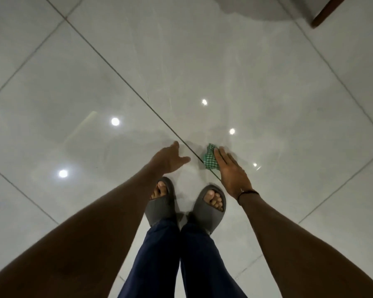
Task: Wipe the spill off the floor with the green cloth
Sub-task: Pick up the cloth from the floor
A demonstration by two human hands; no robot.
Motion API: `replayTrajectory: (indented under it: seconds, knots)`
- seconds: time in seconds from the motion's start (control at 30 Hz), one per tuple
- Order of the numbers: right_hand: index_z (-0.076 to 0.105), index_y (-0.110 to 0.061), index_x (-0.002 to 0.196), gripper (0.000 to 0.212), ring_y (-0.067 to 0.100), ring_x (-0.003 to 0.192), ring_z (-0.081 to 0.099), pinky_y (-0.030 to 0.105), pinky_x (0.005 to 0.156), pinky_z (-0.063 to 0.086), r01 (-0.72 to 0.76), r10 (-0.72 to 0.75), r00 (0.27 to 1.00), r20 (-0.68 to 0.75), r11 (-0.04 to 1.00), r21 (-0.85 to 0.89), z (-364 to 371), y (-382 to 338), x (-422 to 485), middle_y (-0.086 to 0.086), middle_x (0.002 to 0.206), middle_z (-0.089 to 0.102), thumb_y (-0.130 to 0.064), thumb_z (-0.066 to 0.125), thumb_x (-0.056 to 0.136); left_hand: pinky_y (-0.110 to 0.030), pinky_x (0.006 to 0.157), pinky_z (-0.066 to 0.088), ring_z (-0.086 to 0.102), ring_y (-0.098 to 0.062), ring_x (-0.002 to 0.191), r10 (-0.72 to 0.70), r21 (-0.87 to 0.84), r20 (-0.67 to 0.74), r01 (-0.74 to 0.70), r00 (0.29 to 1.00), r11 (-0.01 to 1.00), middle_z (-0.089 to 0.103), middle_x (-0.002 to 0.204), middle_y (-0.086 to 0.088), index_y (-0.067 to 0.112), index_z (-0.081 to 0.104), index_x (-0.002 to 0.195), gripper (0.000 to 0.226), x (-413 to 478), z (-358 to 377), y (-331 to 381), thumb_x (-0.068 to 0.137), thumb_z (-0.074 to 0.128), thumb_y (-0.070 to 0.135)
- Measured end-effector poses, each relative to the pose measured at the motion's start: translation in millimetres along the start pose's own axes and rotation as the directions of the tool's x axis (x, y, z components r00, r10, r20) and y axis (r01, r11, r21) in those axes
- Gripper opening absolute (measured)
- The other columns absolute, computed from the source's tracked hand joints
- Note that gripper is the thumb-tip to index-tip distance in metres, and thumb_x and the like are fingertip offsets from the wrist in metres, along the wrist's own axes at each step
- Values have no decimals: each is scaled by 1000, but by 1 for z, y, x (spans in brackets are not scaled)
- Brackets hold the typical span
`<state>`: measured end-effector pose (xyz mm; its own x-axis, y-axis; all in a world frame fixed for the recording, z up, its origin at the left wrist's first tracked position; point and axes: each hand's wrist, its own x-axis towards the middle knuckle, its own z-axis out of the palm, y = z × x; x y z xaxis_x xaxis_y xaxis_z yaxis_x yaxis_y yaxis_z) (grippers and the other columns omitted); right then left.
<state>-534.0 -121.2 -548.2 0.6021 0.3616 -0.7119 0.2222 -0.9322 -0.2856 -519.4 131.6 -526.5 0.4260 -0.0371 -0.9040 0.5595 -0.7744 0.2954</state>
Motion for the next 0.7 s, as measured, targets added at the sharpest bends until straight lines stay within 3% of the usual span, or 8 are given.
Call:
replayTrajectory:
  seconds: [0.1, 0.2, 0.33, 0.43, 0.5, 0.57, 0.63, 0.7]
  knots:
    - [10, -21, 175, 92, 32, 169, 19, 53, 133, 30, 63, -55, 993, -107, 995, 71, -64, -45, -36, 0, 185, 8, 12, 51, 100, -44, 121, 42, 51, -32, 150, -57, -415, -1, 52, 998, 908, 45, 172, -17, 8, 42, 165, 83, -64, -17, 42, 106, 52, 65]
    - [19, -16, 174, 93, 35, 167, 26, 51, 133, 32, 199, -181, 952, -247, 979, 49, -147, -90, -80, 4, 183, 17, 17, 58, 96, -41, 108, 51, 62, -28, 134, -44, -822, 47, 64, 998, 566, 65, 154, -11, 12, 58, 154, 69, -140, -52, 86, 103, 63, 59]
    - [21, -16, 174, 87, 32, 167, 25, 50, 132, 36, 265, -244, 923, -299, 964, 31, -279, -132, -141, 3, 183, 17, 12, 57, 99, -50, 110, 60, 73, -37, 128, -19, -948, -63, -54, 998, 315, 75, 137, -18, 8, 69, 142, 43, -237, -131, 139, 104, 73, 28]
    - [17, -22, 175, 78, 28, 168, 24, 46, 133, 32, 244, -170, 937, -305, 943, 224, -381, -154, -182, 6, 183, 19, -25, 60, 110, -42, 98, 66, 76, -37, 120, 96, -954, -125, -146, 988, 261, 78, 130, -18, 2, 70, 139, 37, -304, -207, 181, 105, 70, 16]
    - [10, -25, 175, 87, 21, 168, 22, 38, 133, 26, 150, -6, 975, -224, 761, 631, -449, -167, -206, 5, 183, 19, -51, 59, 107, -39, 90, 68, 77, -35, 114, 175, -961, -162, -196, 971, 197, 79, 126, -18, -2, 69, 138, 36, -343, -261, 211, 105, 67, 9]
    - [22, -30, 173, 82, 16, 156, 45, 36, 124, 41, 83, 45, 993, -110, 405, 910, -512, -177, -222, 2, 176, 38, -67, 49, 105, -40, 89, 68, 79, -31, 110, 264, -955, -199, -247, 944, 162, 79, 125, -17, -1, 69, 135, 31, -373, -315, 241, 105, 62, 4]
    - [53, -35, 156, 68, 19, 134, 69, 45, 112, 54, 3, 60, 998, -12, 146, 989, -561, -172, -231, -4, 153, 67, -76, 45, 102, -39, 87, 68, 81, -28, 106, 317, -949, -219, -277, 923, 150, 81, 120, -15, 2, 69, 133, 29, -397, -363, 269, 106, 58, 2]
    - [70, -24, 139, 51, 31, 124, 76, 52, 102, 61, -1, 96, 995, 0, 1, 1000, -604, -160, -230, 4, 135, 79, -60, 61, 104, -39, 87, 68, 82, -27, 106, 348, -947, -239, -297, 907, 121, 83, 119, -14, 2, 69, 133, 30, -401, -399, 293, 106, 57, 1]
